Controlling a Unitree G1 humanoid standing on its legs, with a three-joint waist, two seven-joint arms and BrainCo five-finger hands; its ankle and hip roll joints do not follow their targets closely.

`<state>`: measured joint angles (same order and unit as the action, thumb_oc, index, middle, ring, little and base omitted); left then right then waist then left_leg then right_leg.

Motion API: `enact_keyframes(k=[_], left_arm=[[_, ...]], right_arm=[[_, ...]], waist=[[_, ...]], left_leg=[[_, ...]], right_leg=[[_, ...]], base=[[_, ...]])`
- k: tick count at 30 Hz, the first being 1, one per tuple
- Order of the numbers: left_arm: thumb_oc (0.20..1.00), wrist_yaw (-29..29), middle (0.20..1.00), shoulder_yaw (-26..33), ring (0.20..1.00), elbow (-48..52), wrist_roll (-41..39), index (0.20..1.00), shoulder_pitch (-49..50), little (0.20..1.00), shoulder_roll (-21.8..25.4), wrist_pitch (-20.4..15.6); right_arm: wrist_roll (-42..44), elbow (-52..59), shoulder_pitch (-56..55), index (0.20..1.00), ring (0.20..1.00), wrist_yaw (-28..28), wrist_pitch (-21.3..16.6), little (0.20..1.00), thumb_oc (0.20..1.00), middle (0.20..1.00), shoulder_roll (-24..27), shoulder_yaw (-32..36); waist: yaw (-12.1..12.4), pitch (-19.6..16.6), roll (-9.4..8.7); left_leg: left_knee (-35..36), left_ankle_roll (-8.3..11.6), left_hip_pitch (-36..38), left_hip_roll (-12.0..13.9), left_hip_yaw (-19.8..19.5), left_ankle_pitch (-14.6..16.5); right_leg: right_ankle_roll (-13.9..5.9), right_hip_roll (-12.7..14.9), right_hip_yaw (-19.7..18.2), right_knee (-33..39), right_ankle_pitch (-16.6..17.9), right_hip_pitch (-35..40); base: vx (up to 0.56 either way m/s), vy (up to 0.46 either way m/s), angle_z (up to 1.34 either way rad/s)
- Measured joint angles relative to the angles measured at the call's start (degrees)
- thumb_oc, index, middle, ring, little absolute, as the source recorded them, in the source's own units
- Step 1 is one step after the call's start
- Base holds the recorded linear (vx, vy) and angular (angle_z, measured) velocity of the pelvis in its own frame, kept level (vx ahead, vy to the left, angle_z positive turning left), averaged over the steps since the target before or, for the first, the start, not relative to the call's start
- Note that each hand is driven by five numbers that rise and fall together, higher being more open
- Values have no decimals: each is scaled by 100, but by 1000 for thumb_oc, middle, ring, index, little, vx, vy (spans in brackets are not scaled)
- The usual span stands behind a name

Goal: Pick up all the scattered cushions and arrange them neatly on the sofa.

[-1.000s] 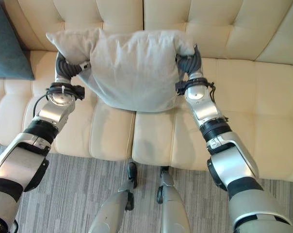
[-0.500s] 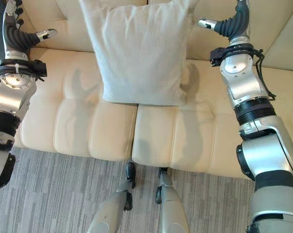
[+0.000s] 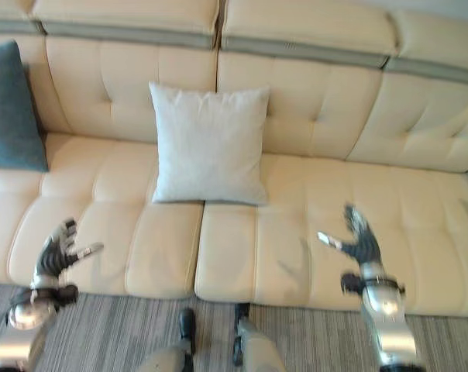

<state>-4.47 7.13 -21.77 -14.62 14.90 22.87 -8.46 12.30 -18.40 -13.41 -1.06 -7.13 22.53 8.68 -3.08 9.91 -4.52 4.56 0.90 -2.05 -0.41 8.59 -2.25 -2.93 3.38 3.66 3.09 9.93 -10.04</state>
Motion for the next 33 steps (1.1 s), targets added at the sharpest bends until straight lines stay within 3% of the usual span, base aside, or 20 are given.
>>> enact_keyframes(k=[2,6,7,8,9,10,12,13,14,15,17,18,19,20,21,22,25,27,29,33], left_arm=[[1000,156,1000,-105,1000,-534,30,1000,283,1000,-248,139],[1000,295,1000,-269,1000,-1142,378,1000,289,1000,-183,374],[1000,246,1000,-462,1000,-1347,464,1000,30,1000,-61,345],[1000,266,1000,-498,1000,-1387,484,1000,-43,1000,-31,344],[1000,240,1000,-487,1000,-1409,506,1000,-290,1000,-64,315],[1000,240,1000,-524,1000,-1396,506,1000,-418,1000,-86,283],[1000,239,1000,-618,1000,-1263,507,1000,-450,1000,-10,258],[1000,233,1000,-691,1000,-1214,508,1000,-427,1000,113,256],[1000,198,1000,-687,1000,-1205,513,1000,-390,1000,170,251],[1000,156,1000,-683,1000,-1221,520,1000,-322,1000,221,261],[1000,106,1000,-715,1000,-1221,632,1000,-296,1000,226,285],[1000,87,1000,-716,1000,-1267,633,1000,-343,1000,122,280],[1000,57,1000,-740,1000,-1327,631,1000,-470,1000,-51,296],[1000,48,1000,-770,1000,-1304,628,1000,-611,1000,-87,265],[1000,50,1000,-791,1000,-1300,628,1000,-629,1000,-85,265],[1000,51,1000,-821,1000,-1323,630,1000,-600,1000,-74,276],[1000,52,1000,-814,1000,-1321,630,1000,-585,1000,-57,270],[1000,54,1000,-816,1000,-1290,632,1000,-568,1000,-50,250],[1000,58,1000,-837,1000,-1284,632,1000,-607,1000,-88,262],[1000,106,1000,-953,1000,-1284,678,1000,-717,1000,-103,266]], right_arm=[[-170,-569,-292,1000,1000,49,158,1000,1000,1000,-96,-164],[-659,-893,-311,1000,1000,116,341,1000,1000,1000,-28,-554],[-797,-1286,4,1000,1000,90,260,1000,1000,1000,58,-858],[-855,-1415,179,1000,1000,106,266,1000,1000,1000,46,-930],[-900,-1533,436,1000,1000,85,243,1000,1000,1000,51,-1070],[-908,-1549,467,1000,1000,89,252,1000,1000,1000,61,-1106],[-964,-1581,465,1000,1000,84,249,1000,1000,1000,65,-1203],[-1017,-1611,431,1000,1000,88,241,1000,1000,1000,68,-1252],[-1027,-1622,440,1000,1000,55,226,1000,1000,1000,74,-1243],[-1062,-1620,439,1000,1000,8,223,1000,1000,1000,97,-1236],[-1098,-1595,486,1000,1000,-28,219,1000,1000,1000,135,-1232],[-1102,-1620,496,1000,1000,-45,220,1000,1000,1000,177,-1247],[-1103,-1647,536,1000,1000,-83,242,1000,1000,1000,234,-1251],[-1103,-1683,571,1000,1000,-103,263,1000,1000,1000,173,-1277],[-1102,-1700,625,1000,1000,-112,265,1000,1000,1000,176,-1317],[-1101,-1686,749,1000,1000,-149,259,1000,1000,1000,233,-1274],[-1097,-1524,718,1000,1000,-198,264,1000,1000,1000,353,-1220],[-1100,-1377,675,1000,1000,-186,263,1000,1000,1000,367,-1228],[-1101,-1409,761,1000,1000,-190,256,1000,1000,1000,372,-1216],[-1098,-1610,644,1000,1000,-185,265,1000,1000,1000,263,-1207]], waist=[[-89,-171,27],[-190,-171,-6],[-183,-48,-29],[-142,-29,7],[-142,55,165],[-105,123,331],[-33,213,481],[94,227,541],[224,215,493],[265,201,444],[367,167,378],[385,199,476],[373,162,712],[385,219,600],[395,217,516],[380,205,366],[277,225,299],[151,227,327],[162,254,430],[35,224,410]], left_leg=[[1,-69,116,-59,116,33],[-53,-117,22,-134,369,21],[-327,-267,-191,-112,564,-16],[-407,-348,-314,-58,632,5],[-453,-518,-585,123,712,-93],[-415,-543,-606,262,662,-169],[-395,-543,-620,431,588,-342],[-396,-547,-689,565,532,-358],[-406,-556,-721,570,522,-422],[-418,-421,-830,556,510,-399],[-273,-92,-984,559,280,-610],[-299,170,-1175,645,148,-809],[-315,248,-1402,864,-40,-827],[-336,600,-1612,953,-6,-522],[-330,621,-1637,895,15,-437],[-531,591,-1585,643,-14,-405],[-954,464,-1190,306,-112,-304],[-524,291,-502,104,-431,-191],[-220,164,-273,141,-761,-106],[-182,6,-218,129,-605,-14]], right_leg=[[-69,5,-103,33,26,91],[-361,85,-374,1,189,-113],[-649,65,-393,-139,652,-365],[-1013,66,-381,27,855,-406],[-718,48,-174,-979,42,-704],[-424,-33,-36,-1895,-517,-855],[-452,-97,-78,-3311,-1229,-815],[-588,-66,-95,-3796,-1712,-417],[-623,8,-147,-3840,-1846,-191],[-601,90,-188,-3642,-2066,101],[-354,-48,12,-2180,-2371,685],[79,-286,126,-1432,-2364,912],[278,-645,83,-1191,-2197,911],[555,-715,9,-1036,-1821,734],[645,-688,-7,-1071,-1745,604],[702,-563,-41,-1049,-1511,414],[726,-432,-72,-980,-1314,275],[639,-438,-190,-995,-1229,195],[456,-544,-319,-841,-1114,154],[379,-484,-377,-646,-974,137]], base=[[-181,40,-34],[-433,-3,-40],[-401,0,-51],[-511,-15,-55],[-313,-59,-23],[-203,-55,-6],[-174,-108,4],[-213,-142,-6],[-222,-193,-13],[-136,-181,-9],[-276,-274,3],[-287,-188,31],[-365,-82,47],[-373,-82,40],[-449,-33,11],[-294,13,0],[-194,32,5],[-104,38,-8],[-18,25,-42],[28,61,-31]])
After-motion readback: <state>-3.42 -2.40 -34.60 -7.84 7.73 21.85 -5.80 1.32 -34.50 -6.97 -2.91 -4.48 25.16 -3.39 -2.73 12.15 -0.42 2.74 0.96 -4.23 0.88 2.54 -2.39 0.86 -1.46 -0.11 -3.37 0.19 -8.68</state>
